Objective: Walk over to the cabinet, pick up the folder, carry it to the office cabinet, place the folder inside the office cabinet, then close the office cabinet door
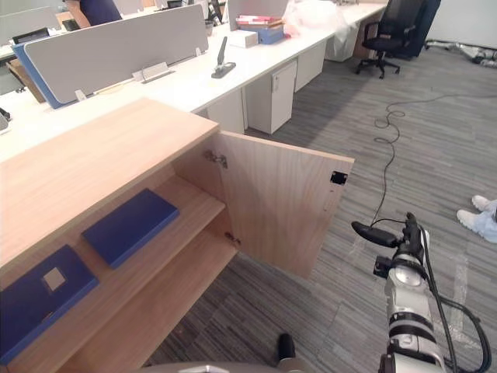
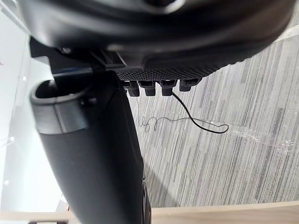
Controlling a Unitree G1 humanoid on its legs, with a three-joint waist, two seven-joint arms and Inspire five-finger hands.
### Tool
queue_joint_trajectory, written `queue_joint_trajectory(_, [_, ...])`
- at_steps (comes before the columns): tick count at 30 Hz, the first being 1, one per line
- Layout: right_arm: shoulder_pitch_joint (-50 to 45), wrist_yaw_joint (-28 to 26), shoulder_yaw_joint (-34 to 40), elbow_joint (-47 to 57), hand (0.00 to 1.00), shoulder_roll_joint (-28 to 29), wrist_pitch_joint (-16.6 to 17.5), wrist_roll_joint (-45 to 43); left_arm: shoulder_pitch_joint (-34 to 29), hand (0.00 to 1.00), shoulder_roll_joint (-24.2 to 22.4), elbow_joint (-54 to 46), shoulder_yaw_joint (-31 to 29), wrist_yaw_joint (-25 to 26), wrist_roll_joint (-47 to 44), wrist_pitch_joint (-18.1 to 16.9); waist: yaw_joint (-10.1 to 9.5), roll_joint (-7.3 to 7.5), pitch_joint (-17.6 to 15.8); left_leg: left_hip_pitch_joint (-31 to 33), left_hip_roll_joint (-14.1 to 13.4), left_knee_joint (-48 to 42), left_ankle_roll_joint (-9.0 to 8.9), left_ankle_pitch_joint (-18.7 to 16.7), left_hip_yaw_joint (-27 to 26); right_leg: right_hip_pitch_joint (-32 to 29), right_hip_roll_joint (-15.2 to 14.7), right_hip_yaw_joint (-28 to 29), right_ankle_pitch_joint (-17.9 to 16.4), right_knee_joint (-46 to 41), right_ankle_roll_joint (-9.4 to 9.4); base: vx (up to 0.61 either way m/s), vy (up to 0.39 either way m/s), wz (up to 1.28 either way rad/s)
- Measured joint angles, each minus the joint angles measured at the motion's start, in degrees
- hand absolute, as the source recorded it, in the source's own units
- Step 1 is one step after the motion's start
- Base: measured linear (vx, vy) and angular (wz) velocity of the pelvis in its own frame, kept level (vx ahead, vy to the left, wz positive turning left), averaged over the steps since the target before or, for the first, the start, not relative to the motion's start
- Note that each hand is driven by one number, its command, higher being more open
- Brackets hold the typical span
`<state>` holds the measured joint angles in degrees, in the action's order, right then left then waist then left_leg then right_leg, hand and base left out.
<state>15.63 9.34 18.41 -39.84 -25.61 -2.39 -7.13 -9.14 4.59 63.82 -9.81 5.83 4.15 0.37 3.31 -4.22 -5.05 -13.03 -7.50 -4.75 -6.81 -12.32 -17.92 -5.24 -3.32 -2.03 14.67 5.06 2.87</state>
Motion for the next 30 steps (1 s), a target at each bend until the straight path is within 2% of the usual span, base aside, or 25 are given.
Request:
queue_joint_trajectory(5, [4.7, -2.3, -6.8, -2.5, 1.00, -1.3, 0.2, -2.7, 0.7, 1.00, -0.4, 0.0, 0.0, 0.0, 0.0, 0.0, -0.41, -0.73, -0.7, 0.1, -0.7, -0.2, -0.03, 0.0, 1.4, -0.1, 0.9, -0.2, -0.3, -0.1, -0.34, 0.01, 0.000, -0.01])
queue_joint_trajectory(10, [8.9, -5.6, -13.5, -3.3, 1.00, -1.7, 0.7, -4.8, 0.7, 1.00, 0.1, 0.0, -0.2, 0.0, 0.0, -0.3, -0.68, -0.08, -1.1, 0.1, -0.7, 0.0, -0.05, 0.0, 1.8, 0.0, 0.7, -0.6, -0.4, 0.1, -0.52, -0.03, 0.016, 0.03])
queue_joint_trajectory(16, [13.0, -6.3, -16.5, -6.2, 1.00, -3.1, 0.8, -6.9, 1.0, 1.00, 0.1, 0.1, -0.2, 0.0, 0.0, -0.3, -1.20, -0.09, -1.1, 0.7, -0.9, 0.2, -0.31, 0.2, 3.1, 0.0, 0.6, -1.8, -0.4, 0.1, -0.48, -0.02, 0.011, 0.11])
queue_joint_trajectory(30, [21.4, -6.7, -24.8, -11.0, 1.00, -8.2, 0.8, -8.7, 1.3, 1.00, 0.1, 0.5, -0.6, 0.2, -1.3, -0.3, -0.96, 0.02, -1.5, 1.8, -1.4, 0.4, -0.94, 1.0, 4.4, -0.6, 0.8, -2.6, -0.7, 0.1, -0.84, -0.03, 0.008, 0.03])
